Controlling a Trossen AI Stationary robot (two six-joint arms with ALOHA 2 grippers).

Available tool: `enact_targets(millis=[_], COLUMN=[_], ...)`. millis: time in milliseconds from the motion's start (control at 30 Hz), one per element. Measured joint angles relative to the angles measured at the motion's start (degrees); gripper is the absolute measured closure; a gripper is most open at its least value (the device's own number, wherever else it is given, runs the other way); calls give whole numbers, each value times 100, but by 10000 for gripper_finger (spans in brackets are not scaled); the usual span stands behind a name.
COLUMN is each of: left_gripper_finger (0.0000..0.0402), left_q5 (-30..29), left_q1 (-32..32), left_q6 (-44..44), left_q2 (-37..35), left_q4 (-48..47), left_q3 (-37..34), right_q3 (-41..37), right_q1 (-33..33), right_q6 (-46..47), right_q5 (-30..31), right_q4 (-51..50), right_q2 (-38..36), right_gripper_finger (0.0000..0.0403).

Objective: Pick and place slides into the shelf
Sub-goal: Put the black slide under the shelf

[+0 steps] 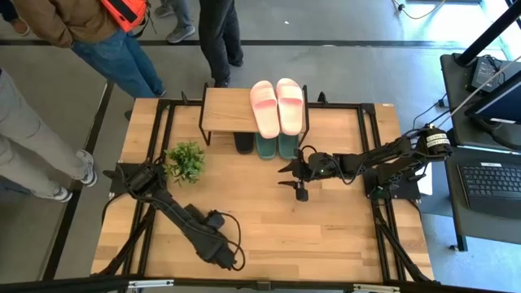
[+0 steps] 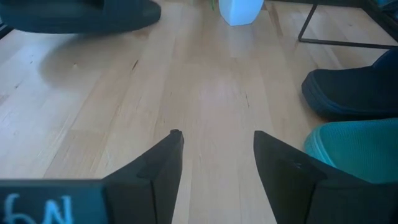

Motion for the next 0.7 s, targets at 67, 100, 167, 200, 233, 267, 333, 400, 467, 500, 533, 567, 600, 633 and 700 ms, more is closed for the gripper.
enact_targets(millis=[67,100,167,200,233,267,333,400,467,500,533,567,600,633,700], left_gripper_finger=[398,398,398,398,398,399,399,399,399,399,399,399,399,399,399], left_q5=[-341,-524,-917,-1093,-1255,-1404,-1645,-1907,-2101,-2199,-2296,-2406,-2519,-2635,-2871], left_q1=[0,1,1,2,13,21,56,112,203,256,313,372,433,492,617], left_q6=[185,285,544,651,736,840,1087,1379,1645,1781,1934,2090,2251,2405,2724], left_q2=[-23,-31,-31,-31,-31,-31,-31,-31,-31,-31,-31,-31,-31,-31,-31], left_q4=[-3,-6,5,5,4,3,-1,0,-10,-14,-16,-18,-20,-20,-21], left_q3=[187,289,487,588,680,757,885,966,976,976,976,976,976,976,976], right_q3=[0,0,0,0,0,0,0,0,0,0,0,0,0,0,0], right_q1=[0,1,-1,-1,0,1,1,-1,1,1,1,1,1,1,1], right_q6=[0,0,0,0,0,0,0,0,0,0,0,0,0,0,-2], right_q5=[0,0,0,0,0,0,0,0,0,0,0,0,0,0,0], right_q4=[-1,-2,-2,-2,-2,-2,-2,-4,-4,-4,-4,-4,-4,-4,-4], right_q2=[0,0,0,0,0,0,0,0,0,0,0,0,0,0,0], right_gripper_finger=[206,206,206,206,206,206,206,206,206,206,206,206,206,206,206])
